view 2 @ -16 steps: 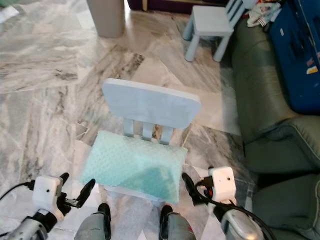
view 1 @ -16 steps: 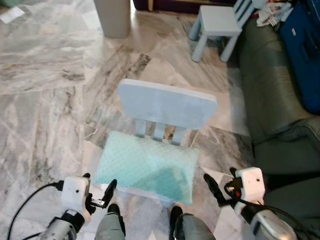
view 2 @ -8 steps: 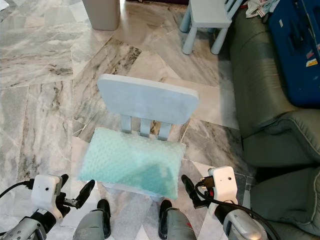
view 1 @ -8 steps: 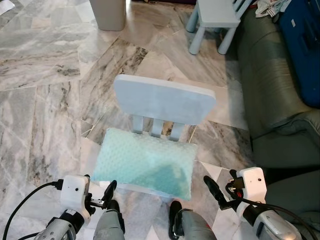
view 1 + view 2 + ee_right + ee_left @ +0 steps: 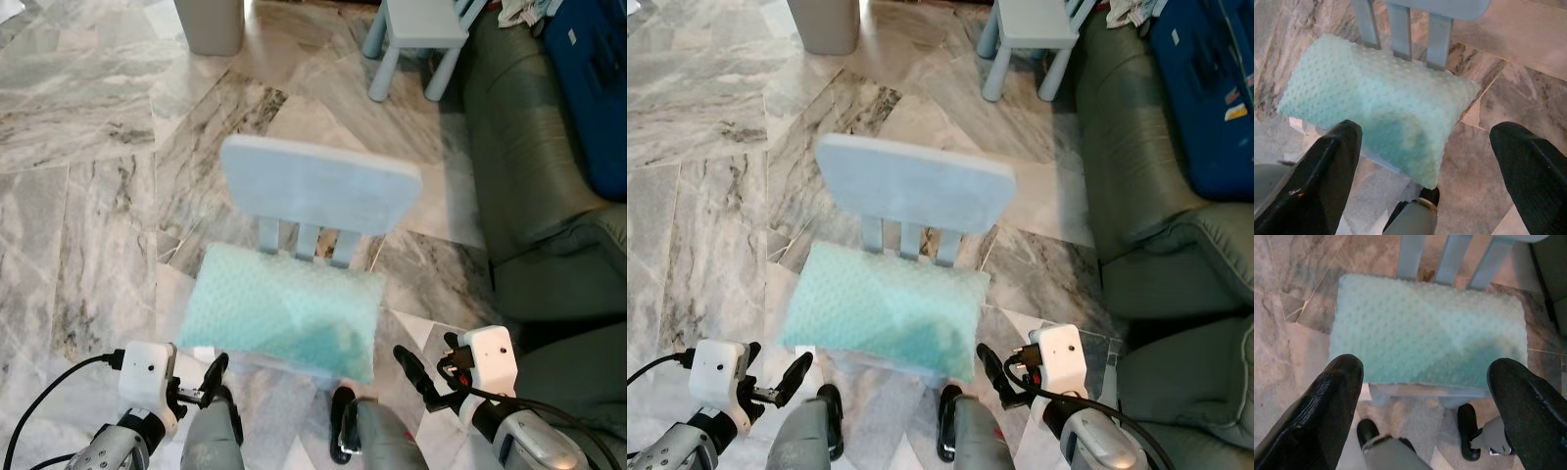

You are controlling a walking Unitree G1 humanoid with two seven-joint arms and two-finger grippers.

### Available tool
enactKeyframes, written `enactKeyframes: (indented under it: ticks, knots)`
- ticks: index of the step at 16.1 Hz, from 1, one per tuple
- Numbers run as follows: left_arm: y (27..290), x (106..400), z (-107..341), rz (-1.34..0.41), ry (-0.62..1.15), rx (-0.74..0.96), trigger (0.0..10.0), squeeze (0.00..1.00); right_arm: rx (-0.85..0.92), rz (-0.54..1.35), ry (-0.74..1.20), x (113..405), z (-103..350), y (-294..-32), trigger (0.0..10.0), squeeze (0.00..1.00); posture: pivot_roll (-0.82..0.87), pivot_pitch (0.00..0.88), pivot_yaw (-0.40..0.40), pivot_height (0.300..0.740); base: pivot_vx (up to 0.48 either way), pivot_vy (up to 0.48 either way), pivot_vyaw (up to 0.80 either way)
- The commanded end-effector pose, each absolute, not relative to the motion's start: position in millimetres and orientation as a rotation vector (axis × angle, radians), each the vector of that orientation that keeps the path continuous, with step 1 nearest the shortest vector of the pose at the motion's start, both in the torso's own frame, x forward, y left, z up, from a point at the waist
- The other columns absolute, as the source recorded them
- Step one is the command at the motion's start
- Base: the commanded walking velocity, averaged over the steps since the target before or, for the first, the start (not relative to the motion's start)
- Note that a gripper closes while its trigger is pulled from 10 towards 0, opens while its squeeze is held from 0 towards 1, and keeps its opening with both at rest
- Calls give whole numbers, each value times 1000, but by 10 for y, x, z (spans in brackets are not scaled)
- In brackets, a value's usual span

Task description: Move the pillow to the sofa

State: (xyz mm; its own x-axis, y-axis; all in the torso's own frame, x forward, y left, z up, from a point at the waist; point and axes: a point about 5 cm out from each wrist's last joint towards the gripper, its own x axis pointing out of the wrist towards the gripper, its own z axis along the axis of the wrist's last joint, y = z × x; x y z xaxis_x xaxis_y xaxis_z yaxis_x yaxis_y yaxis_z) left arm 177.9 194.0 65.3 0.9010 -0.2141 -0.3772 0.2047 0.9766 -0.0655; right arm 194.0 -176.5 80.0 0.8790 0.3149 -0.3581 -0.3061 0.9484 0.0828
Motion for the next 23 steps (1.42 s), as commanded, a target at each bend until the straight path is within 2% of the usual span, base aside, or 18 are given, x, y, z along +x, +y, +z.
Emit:
enactKeyframes:
  ticks: [1, 14, 23]
  knots:
    - [1958, 1715, 619, -203, 429, -22, 10000, 0, 23, 317, 400, 1892, 784, -1778, 10000, 0, 38, 381, -56, 630, 0, 0, 0]
    - [1942, 1738, 631, -196, 437, -23, 10000, 0, 15, 320, 394, 1957, 788, -1753, 10000, 0, 41, 380, -58, 467, 0, 0, 0]
    - [2082, 1810, 675, -68, 409, 43, 10000, 0, 5, 321, 373, 2046, 791, -1745, 10000, 0, 45, 376, -55, 354, 0, 0, 0]
